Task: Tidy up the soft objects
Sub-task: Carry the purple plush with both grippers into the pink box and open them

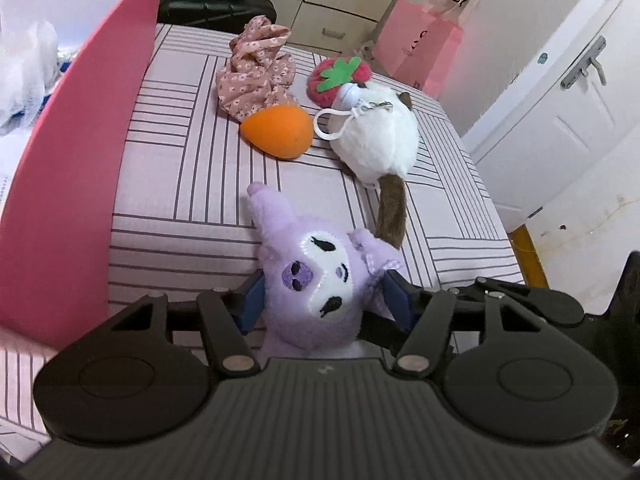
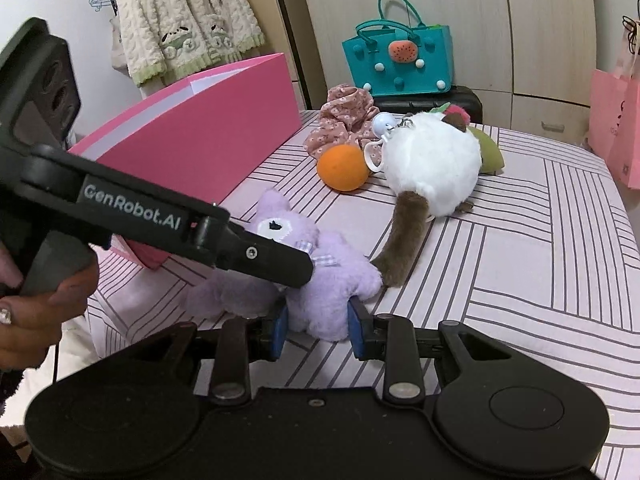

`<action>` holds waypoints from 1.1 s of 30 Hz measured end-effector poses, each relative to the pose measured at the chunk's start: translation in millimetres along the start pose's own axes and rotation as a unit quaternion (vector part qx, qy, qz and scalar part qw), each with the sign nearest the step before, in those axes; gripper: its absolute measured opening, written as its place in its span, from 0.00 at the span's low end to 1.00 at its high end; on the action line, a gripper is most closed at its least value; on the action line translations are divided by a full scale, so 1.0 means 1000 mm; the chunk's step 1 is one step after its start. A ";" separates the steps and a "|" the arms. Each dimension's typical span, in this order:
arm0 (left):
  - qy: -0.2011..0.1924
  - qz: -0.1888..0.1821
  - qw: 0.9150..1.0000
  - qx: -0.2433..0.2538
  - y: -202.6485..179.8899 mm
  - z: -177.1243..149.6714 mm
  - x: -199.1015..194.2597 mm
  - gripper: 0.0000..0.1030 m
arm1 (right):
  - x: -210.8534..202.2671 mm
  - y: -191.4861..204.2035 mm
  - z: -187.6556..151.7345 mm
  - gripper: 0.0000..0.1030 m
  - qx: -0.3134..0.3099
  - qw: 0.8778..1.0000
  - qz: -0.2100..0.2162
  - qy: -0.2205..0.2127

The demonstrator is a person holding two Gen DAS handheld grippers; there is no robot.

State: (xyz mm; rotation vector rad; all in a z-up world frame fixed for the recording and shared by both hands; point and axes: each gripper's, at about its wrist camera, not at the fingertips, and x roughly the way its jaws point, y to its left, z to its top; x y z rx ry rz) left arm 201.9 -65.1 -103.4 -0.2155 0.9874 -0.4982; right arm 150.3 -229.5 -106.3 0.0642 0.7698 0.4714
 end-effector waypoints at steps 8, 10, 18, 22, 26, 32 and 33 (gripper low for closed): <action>0.042 0.007 0.999 0.022 -0.008 -0.009 -0.022 0.57 | -0.016 0.010 -0.001 0.36 0.016 0.999 0.025 0.034; 0.055 0.005 0.998 0.024 -0.009 -0.012 -0.029 0.57 | -0.022 0.015 -0.002 0.37 0.024 0.998 0.032 0.048; 0.096 -0.017 0.995 -0.002 -0.001 -0.025 -0.061 0.56 | -0.045 0.040 0.000 0.39 0.015 0.994 0.058 0.091; 0.093 -0.023 0.995 -0.004 0.002 -0.033 -0.086 0.56 | -0.055 0.057 0.001 0.38 0.005 0.993 0.071 0.095; 0.088 -0.020 0.996 0.003 0.005 -0.042 -0.113 0.56 | -0.063 0.072 0.002 0.38 0.005 0.990 0.091 0.106; 0.063 -0.011 0.998 0.019 0.015 -0.050 -0.148 0.56 | -0.072 0.094 0.007 0.38 0.022 0.987 0.126 0.093; 0.063 -0.013 0.998 0.019 0.018 -0.051 -0.153 0.56 | -0.074 0.098 0.007 0.38 0.024 0.987 0.131 0.092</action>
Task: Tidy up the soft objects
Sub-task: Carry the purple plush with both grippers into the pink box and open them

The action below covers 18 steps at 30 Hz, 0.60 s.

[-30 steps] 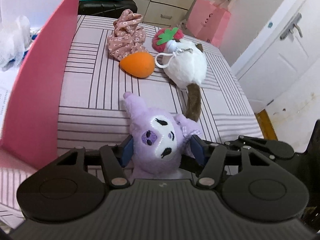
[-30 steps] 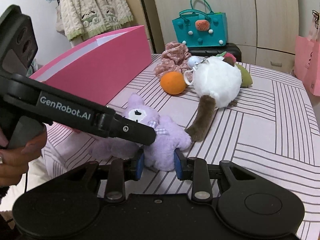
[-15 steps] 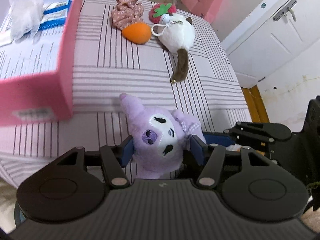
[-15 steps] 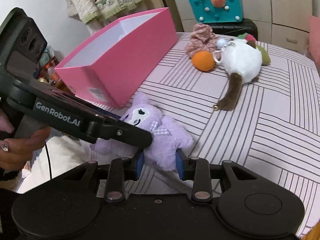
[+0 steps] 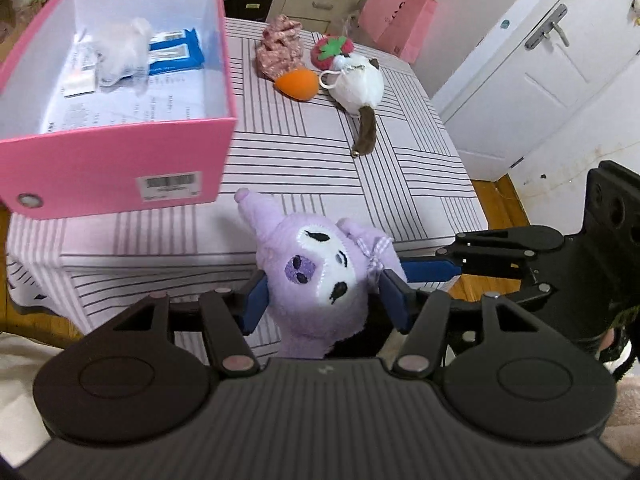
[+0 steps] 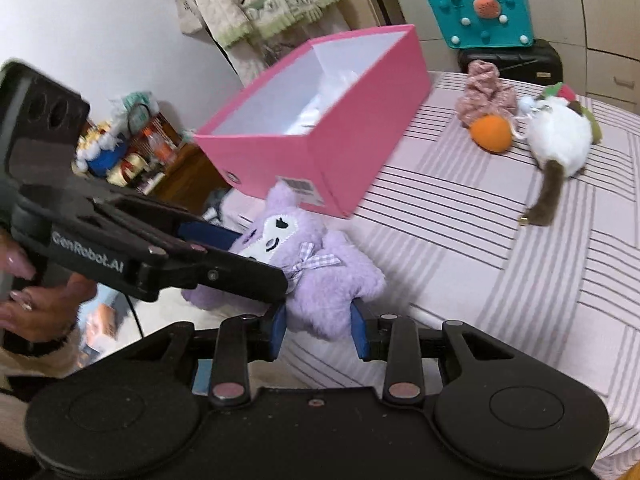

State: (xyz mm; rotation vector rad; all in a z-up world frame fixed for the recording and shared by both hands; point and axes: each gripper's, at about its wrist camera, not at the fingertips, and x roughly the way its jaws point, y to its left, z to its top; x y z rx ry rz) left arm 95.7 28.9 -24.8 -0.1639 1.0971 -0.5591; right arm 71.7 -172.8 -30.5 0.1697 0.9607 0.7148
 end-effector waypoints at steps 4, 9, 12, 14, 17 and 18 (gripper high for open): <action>0.004 0.001 1.000 0.001 0.013 -0.008 -0.018 0.56 | 0.006 0.019 0.000 0.38 -0.007 1.000 0.017 0.004; -0.007 0.010 1.000 0.004 0.027 -0.012 -0.044 0.56 | 0.017 0.034 0.003 0.38 -0.004 0.999 0.042 -0.009; -0.031 0.015 0.999 0.007 0.034 -0.010 -0.060 0.56 | 0.018 0.046 0.011 0.38 -0.018 0.998 0.048 -0.022; -0.047 0.018 0.999 0.009 0.037 -0.009 -0.071 0.56 | 0.019 0.053 0.020 0.38 -0.031 0.998 0.049 -0.029; -0.073 0.021 0.997 0.015 0.042 -0.002 -0.086 0.56 | 0.018 0.062 0.035 0.38 -0.048 0.997 0.050 -0.039; -0.084 0.022 0.996 0.018 0.043 0.001 -0.090 0.56 | 0.017 0.064 0.040 0.38 -0.054 0.996 0.050 -0.043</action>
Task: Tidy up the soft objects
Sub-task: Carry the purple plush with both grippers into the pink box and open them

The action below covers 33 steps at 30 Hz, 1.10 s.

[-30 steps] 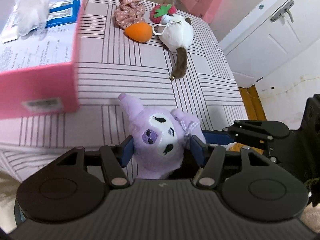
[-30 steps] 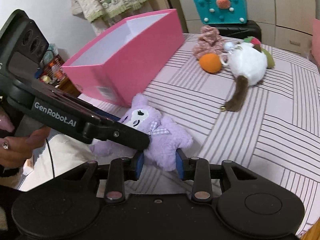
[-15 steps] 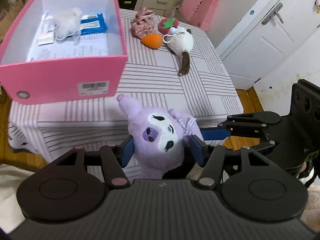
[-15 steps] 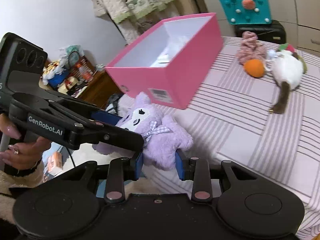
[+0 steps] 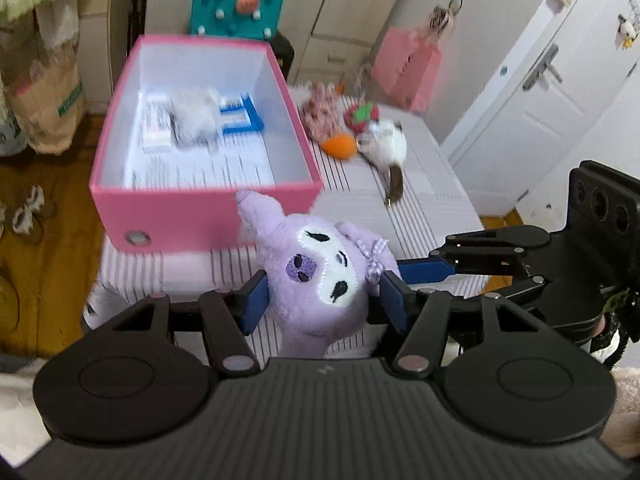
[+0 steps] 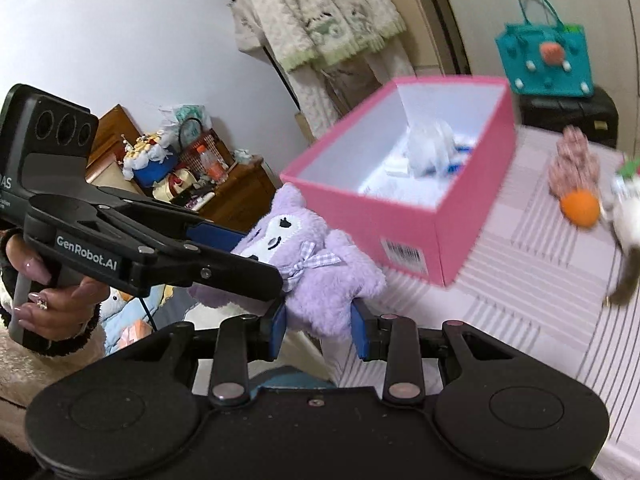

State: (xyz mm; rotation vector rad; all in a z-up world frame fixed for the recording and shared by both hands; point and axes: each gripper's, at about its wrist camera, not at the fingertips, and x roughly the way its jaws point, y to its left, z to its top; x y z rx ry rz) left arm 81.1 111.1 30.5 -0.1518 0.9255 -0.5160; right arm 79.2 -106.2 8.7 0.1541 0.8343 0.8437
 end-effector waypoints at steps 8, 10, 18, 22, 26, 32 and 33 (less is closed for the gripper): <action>-0.064 0.012 0.998 0.011 0.015 0.035 -0.006 0.56 | 0.008 0.005 0.044 0.38 -0.058 0.997 -0.027 -0.041; -0.077 0.015 0.997 0.007 0.022 0.048 0.000 0.56 | 0.013 0.002 0.057 0.38 -0.068 0.996 -0.036 -0.052; -0.111 0.034 0.993 -0.018 0.045 0.110 0.044 0.56 | 0.057 -0.038 0.114 0.38 -0.093 0.990 -0.092 -0.051; -0.114 0.039 0.992 -0.030 0.060 0.137 0.066 0.56 | 0.078 -0.057 0.135 0.38 -0.089 0.989 -0.112 -0.047; -0.108 0.018 0.991 -0.076 0.090 0.154 0.088 0.56 | 0.097 -0.073 0.149 0.38 -0.091 0.988 -0.121 -0.040; -0.088 0.019 0.990 -0.104 0.115 0.165 0.126 0.56 | 0.118 -0.089 0.167 0.38 -0.097 0.984 -0.144 -0.025; -0.089 0.019 0.990 -0.106 0.118 0.167 0.132 0.56 | 0.124 -0.091 0.171 0.38 -0.097 0.984 -0.151 -0.015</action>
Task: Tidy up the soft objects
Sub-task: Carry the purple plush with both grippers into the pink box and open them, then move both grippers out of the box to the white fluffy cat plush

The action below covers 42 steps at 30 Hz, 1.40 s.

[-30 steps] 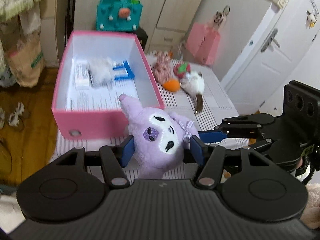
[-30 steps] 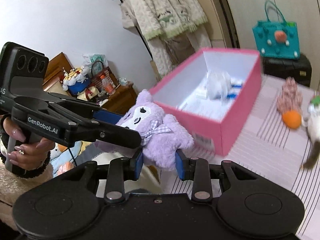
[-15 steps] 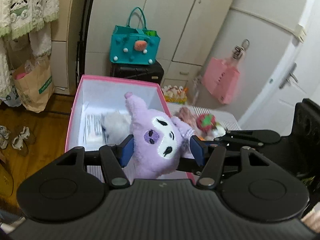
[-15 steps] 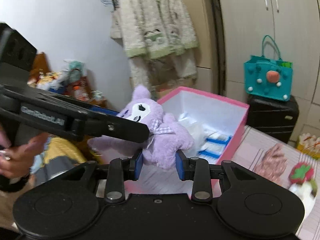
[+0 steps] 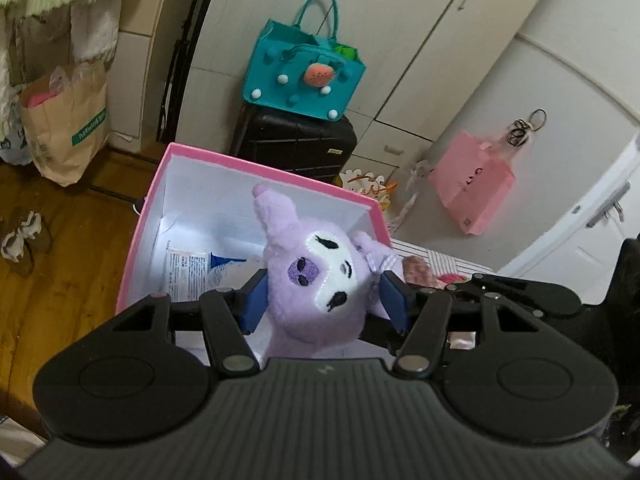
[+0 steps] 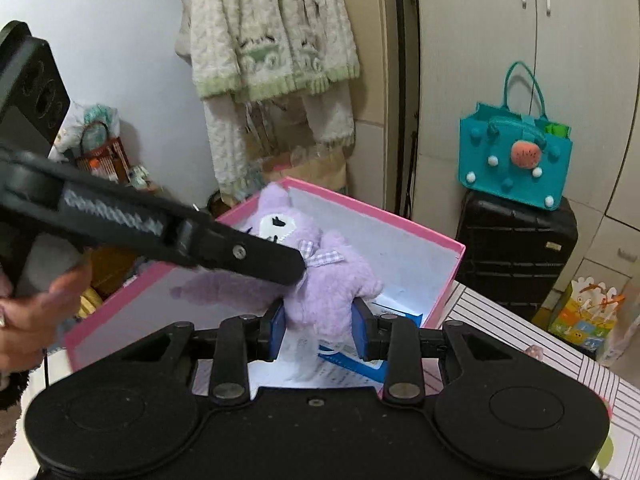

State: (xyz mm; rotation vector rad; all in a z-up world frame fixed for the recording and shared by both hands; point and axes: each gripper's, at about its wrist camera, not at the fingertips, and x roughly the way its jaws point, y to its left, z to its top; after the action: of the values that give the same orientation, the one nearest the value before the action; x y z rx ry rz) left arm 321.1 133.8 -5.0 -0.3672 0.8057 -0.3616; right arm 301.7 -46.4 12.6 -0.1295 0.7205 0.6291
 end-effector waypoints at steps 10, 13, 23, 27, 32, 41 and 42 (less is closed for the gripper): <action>-0.013 0.092 0.996 -0.008 0.012 0.004 0.037 0.56 | 0.047 -0.005 0.013 0.42 -0.040 0.996 -0.065 0.045; -0.019 0.109 0.994 -0.019 0.013 0.003 0.036 0.56 | 0.052 0.000 0.011 0.42 -0.065 0.994 -0.071 0.060; -0.024 0.096 0.994 0.042 -0.019 -0.008 -0.015 0.56 | 0.004 -0.007 0.005 0.44 -0.028 0.999 0.010 0.040; -0.047 0.104 0.989 0.092 -0.042 -0.020 -0.045 0.57 | -0.029 -0.012 -0.002 0.46 0.008 0.998 0.053 0.023; -0.056 0.086 0.985 0.137 -0.069 -0.034 -0.082 0.59 | -0.069 -0.012 -0.008 0.46 0.018 0.997 0.080 0.008; -0.033 0.025 0.981 0.187 -0.103 -0.062 -0.133 0.62 | -0.139 -0.007 -0.023 0.47 0.025 0.996 0.075 -0.029; -0.029 0.015 0.981 0.191 -0.107 -0.067 -0.138 0.63 | -0.145 -0.006 -0.025 0.47 0.024 0.997 0.072 -0.032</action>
State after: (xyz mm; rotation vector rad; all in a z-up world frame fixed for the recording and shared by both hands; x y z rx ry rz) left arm 164.0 89.6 86.7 -0.0055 0.6655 -0.4655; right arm 207.2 -130.3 87.3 -0.0135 0.6871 0.7493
